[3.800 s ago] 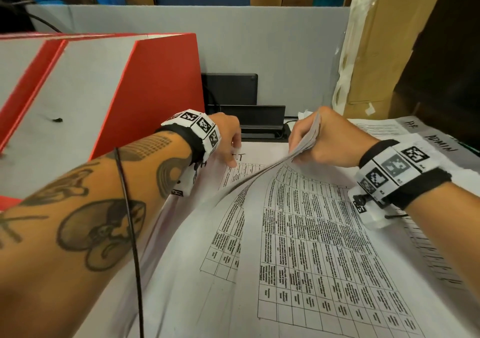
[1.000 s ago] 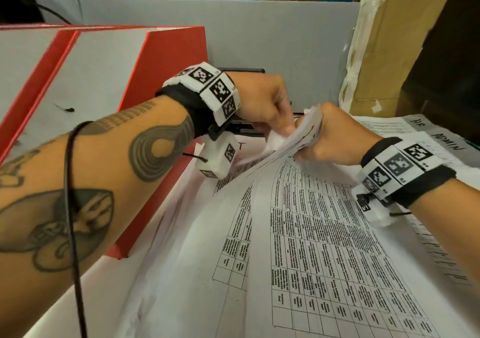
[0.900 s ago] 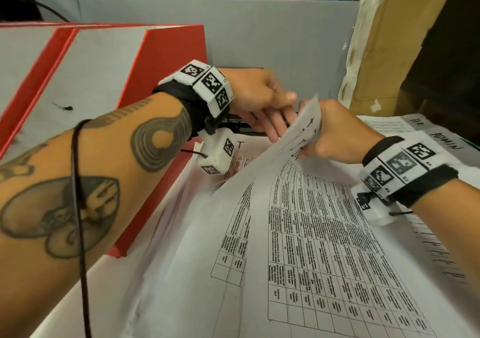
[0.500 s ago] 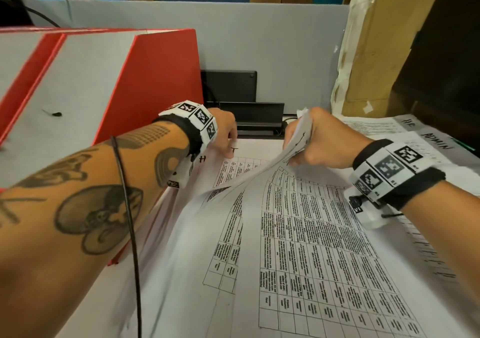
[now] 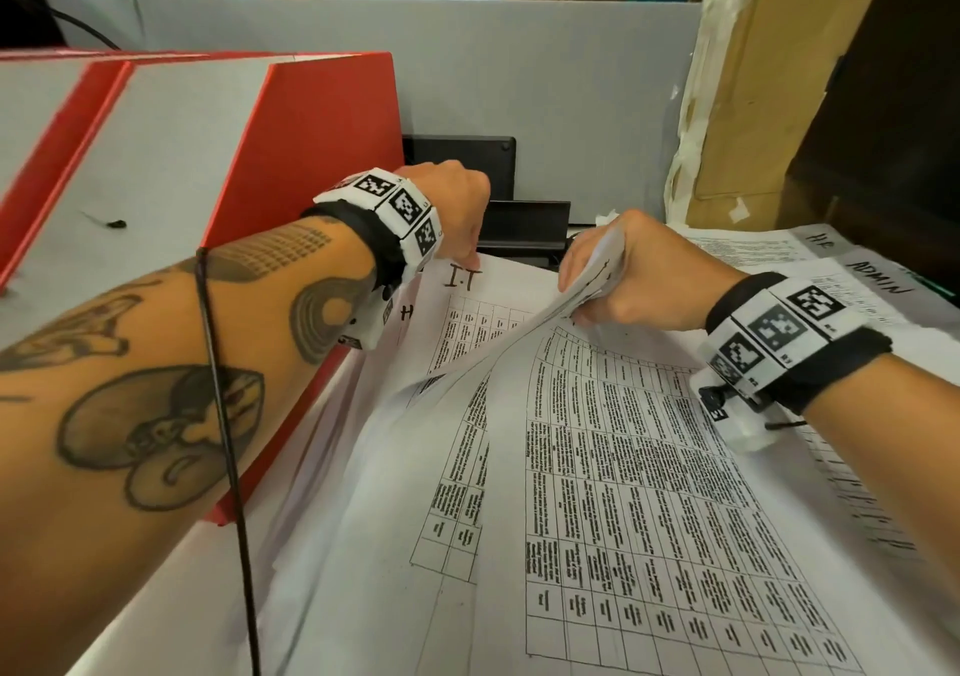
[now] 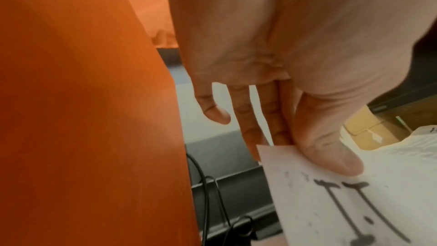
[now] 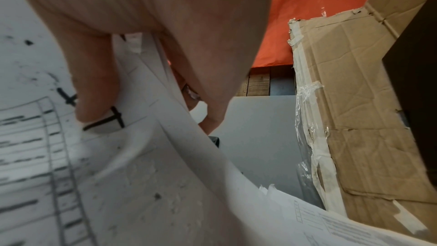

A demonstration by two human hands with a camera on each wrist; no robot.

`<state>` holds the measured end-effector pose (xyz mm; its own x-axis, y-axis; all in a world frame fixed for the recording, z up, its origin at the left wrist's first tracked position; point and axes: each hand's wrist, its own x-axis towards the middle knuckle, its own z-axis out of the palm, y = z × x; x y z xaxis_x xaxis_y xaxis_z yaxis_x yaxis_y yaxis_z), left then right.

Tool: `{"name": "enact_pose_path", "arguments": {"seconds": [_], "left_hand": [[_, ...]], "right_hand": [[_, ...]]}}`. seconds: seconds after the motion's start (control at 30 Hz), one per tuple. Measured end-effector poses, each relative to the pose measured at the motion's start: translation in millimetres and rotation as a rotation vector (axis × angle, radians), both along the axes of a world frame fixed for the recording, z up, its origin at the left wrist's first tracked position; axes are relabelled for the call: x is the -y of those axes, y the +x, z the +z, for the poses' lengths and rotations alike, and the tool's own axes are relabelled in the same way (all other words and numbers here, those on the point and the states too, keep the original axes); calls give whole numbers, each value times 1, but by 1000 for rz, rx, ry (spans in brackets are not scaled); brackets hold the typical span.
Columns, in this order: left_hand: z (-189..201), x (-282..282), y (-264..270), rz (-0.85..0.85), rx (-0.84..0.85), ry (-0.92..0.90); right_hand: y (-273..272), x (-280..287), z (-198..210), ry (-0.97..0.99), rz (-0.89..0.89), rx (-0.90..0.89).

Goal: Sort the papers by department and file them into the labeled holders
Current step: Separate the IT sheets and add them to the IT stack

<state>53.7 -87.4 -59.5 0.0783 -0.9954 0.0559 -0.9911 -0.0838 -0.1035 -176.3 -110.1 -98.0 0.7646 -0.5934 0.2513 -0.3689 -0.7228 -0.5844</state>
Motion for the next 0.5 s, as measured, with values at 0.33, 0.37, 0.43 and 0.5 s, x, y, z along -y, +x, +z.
{"name": "enact_pose_path", "arguments": {"seconds": [0.33,0.37,0.43,0.5], "left_hand": [[35,-20,-28,-136,204,-157],[37,-21,-31,-144,199,-168],[40,-23,-35,-160,161,-174],[41,-24,-38,-195,105,-135]], "right_hand": [[3,-7,3,-51,34,-1],[3,-5,3,-52,36,-8],[4,-4,2,-75,42,-6],[3,-2,2,-83,71,13]]}}
